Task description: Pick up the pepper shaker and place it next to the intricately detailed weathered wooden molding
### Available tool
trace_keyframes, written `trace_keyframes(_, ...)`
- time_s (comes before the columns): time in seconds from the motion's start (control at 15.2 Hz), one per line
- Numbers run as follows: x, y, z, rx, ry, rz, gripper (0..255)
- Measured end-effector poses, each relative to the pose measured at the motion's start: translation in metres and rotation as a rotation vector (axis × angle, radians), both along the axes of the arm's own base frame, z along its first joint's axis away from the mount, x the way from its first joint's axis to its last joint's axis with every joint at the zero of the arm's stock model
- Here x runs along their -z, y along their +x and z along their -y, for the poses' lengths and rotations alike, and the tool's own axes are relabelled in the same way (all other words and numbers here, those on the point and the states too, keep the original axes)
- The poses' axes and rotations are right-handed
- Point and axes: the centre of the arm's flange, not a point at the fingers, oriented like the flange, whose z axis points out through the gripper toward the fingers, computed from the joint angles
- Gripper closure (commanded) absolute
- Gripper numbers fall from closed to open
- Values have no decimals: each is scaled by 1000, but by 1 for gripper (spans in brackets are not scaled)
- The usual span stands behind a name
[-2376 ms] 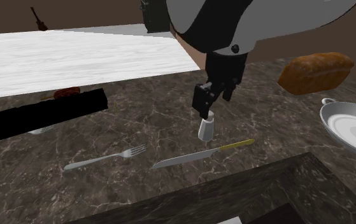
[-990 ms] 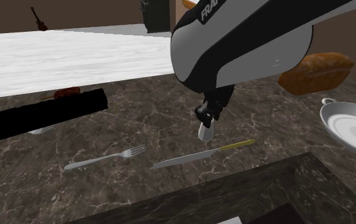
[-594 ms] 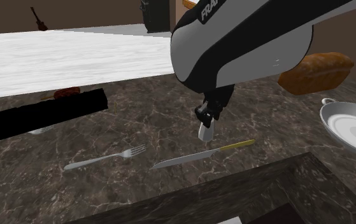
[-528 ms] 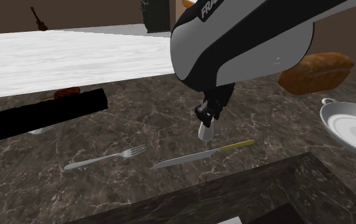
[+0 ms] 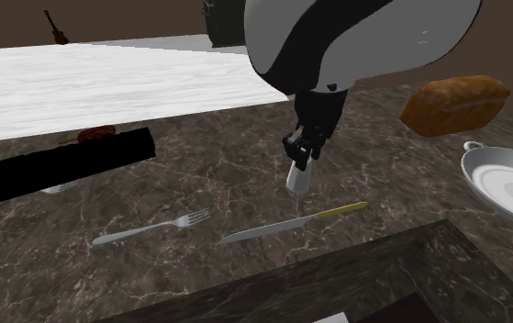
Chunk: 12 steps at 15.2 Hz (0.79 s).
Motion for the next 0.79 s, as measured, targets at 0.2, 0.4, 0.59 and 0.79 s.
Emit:
trace_keyframes(0.2,-16,-1,-1,0,0,0,255)
trace_keyframes(0.4,-32,-1,-1,0,0,0,255)
trace_keyframes(0.59,-48,0,-1,0,0,0,255)
trace_keyframes(0.79,-64,0,-1,0,0,0,255)
